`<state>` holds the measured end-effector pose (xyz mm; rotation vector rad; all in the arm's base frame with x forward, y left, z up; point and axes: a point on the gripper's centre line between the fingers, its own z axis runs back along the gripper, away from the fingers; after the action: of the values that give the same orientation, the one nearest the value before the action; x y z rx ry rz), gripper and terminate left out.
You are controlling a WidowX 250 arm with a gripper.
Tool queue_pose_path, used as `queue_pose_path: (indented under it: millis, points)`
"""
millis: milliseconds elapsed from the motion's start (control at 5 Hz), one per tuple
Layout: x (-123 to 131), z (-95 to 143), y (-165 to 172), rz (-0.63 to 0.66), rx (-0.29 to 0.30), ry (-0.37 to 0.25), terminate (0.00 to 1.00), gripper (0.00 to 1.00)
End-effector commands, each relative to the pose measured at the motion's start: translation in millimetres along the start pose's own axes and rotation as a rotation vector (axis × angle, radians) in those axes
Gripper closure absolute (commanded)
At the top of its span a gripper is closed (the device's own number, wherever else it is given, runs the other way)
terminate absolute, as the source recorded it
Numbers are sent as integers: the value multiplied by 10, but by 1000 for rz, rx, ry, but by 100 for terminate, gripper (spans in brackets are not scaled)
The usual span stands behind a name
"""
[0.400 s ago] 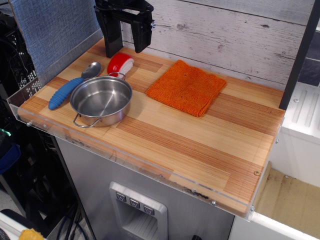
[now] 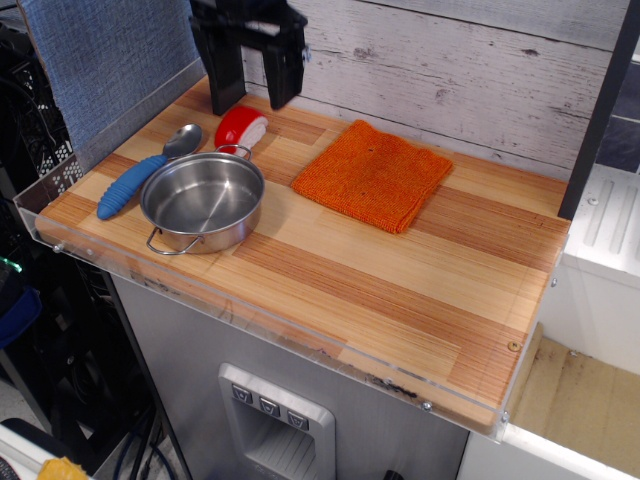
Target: Move the orange cloth to far edge of the table.
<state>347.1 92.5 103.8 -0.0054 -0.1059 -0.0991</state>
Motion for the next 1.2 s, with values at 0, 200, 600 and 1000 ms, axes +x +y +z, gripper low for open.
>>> queue_pose_path:
  millis: [0,200,600,1000]
  points:
    - [195,-105,-322,-62,28,-23,0,0]
    - [345,-221,-482,-91,46,-35,0,0]
    - [536,-443,-628,-99,105,-25,0,0]
    - [691,-661,-683,-127,98,-10,0,0]
